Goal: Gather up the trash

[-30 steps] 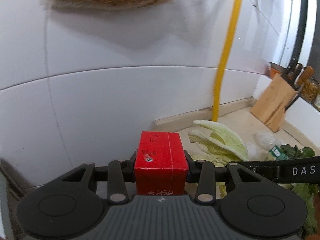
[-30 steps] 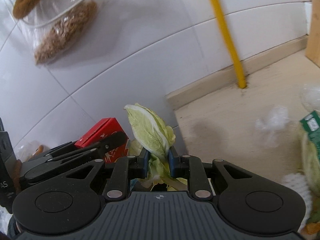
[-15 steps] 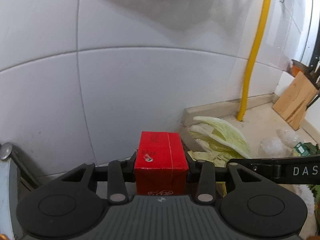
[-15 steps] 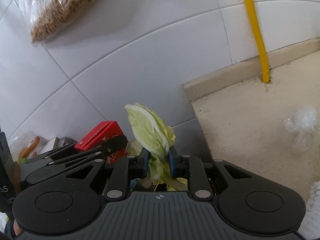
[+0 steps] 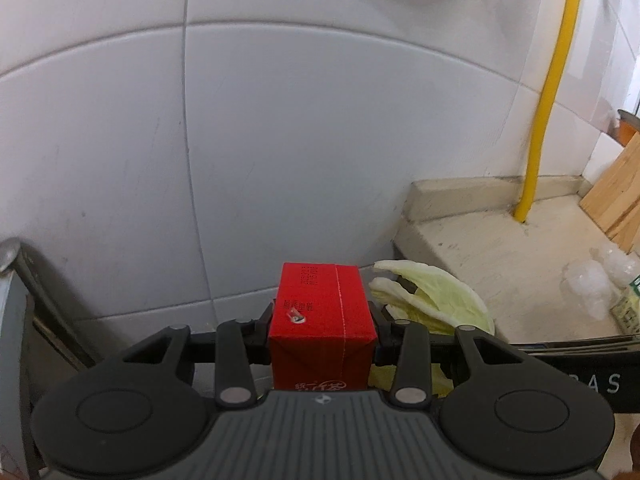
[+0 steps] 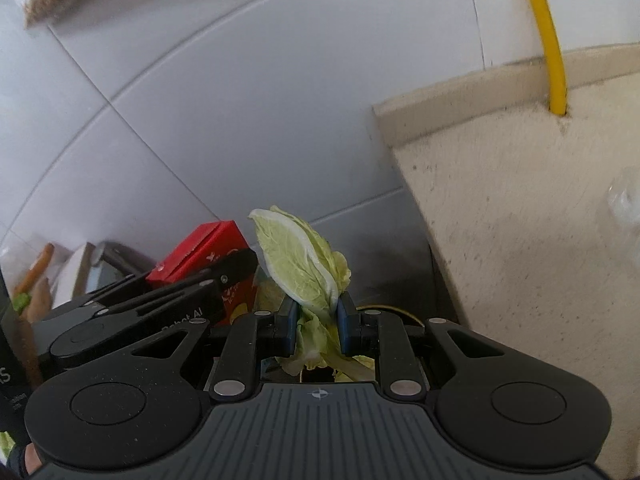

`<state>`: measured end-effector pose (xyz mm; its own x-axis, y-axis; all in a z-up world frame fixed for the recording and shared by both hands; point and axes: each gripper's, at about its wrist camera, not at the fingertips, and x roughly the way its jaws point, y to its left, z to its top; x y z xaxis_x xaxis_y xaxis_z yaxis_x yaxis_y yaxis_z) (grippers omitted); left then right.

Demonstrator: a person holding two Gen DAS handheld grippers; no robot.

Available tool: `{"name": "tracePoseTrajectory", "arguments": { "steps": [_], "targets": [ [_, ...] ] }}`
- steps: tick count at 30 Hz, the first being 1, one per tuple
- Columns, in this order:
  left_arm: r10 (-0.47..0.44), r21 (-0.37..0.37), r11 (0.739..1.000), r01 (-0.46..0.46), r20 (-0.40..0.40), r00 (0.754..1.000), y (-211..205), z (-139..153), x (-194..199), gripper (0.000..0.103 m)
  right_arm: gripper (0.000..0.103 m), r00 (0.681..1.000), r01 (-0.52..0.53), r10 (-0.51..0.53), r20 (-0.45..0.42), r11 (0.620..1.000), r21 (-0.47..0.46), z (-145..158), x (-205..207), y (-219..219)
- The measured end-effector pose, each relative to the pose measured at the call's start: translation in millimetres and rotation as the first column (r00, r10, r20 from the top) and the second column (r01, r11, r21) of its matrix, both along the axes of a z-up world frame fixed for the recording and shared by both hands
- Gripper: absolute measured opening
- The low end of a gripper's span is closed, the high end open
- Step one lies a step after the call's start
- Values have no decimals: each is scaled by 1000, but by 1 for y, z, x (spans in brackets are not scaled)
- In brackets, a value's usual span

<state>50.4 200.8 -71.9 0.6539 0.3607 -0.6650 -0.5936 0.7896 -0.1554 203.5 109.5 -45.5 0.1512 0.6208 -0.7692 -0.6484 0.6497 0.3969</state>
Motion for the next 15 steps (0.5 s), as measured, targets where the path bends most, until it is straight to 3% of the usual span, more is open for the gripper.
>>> {"name": "tracePoseTrajectory", "arguments": {
  "steps": [15],
  "targets": [
    [36, -53, 998, -40, -73, 997, 6, -42, 10, 36, 26, 999, -9, 6, -51, 998, -69, -42, 1, 15]
  ]
}}
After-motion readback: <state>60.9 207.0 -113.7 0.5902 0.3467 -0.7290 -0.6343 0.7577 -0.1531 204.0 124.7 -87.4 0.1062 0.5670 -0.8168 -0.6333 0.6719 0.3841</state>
